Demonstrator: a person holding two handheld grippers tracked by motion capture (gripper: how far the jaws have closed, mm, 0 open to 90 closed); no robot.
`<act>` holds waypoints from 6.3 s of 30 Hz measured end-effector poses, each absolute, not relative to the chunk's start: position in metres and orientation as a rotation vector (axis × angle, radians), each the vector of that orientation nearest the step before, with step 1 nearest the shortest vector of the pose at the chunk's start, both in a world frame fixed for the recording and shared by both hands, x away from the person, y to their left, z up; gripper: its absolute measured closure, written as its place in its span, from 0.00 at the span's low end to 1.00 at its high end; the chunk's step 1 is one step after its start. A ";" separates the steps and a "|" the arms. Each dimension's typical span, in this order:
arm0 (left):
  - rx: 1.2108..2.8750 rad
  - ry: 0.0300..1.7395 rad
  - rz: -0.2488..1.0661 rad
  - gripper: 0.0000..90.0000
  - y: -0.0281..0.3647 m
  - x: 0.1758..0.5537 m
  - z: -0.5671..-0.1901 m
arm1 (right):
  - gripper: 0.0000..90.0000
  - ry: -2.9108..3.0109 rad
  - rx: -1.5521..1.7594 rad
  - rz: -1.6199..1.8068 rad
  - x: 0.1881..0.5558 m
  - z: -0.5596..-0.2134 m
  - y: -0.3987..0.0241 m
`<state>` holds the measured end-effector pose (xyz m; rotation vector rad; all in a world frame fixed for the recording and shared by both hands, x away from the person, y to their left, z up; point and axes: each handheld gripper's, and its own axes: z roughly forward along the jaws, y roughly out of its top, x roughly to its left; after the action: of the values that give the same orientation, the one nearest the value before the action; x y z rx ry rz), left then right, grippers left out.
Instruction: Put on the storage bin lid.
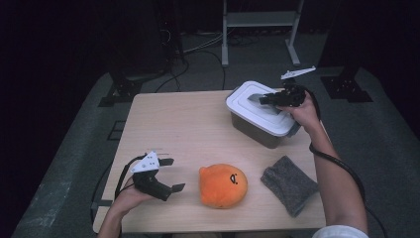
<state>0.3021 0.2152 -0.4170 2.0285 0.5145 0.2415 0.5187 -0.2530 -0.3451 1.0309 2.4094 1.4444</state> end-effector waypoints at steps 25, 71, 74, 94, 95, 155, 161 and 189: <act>2.017 0.525 0.256 0.03 0.220 0.299 -0.417 | 0.74 2.583 0.816 1.450 0.501 -0.342 -0.199; 2.009 0.551 0.258 0.03 0.230 0.296 -0.419 | 0.74 2.757 0.546 1.491 0.485 -0.341 -0.112; 2.006 0.548 0.256 0.03 0.229 0.296 -0.419 | 0.74 2.760 0.533 1.493 0.485 -0.342 -0.111; 2.008 0.542 0.263 0.03 0.228 0.294 -0.417 | 0.74 2.785 0.508 1.502 0.483 -0.341 -0.100; 2.008 0.542 0.263 0.03 0.228 0.294 -0.417 | 0.74 2.786 0.511 1.502 0.483 -0.341 -0.100; 1.993 0.578 0.292 0.03 0.236 0.292 -0.416 | 0.74 2.643 0.649 1.538 0.425 -0.295 -0.213; 2.001 0.575 0.292 0.03 0.235 0.291 -0.417 | 0.74 2.607 0.693 1.548 0.408 -0.297 -0.241; 1.985 0.586 0.294 0.03 0.235 0.291 -0.416 | 0.74 2.462 0.927 1.554 0.353 -0.320 -0.348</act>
<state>0.2907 0.2355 -0.4161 1.9849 0.5861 0.2942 0.3532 -0.3483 -0.3200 0.9270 2.4615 1.5538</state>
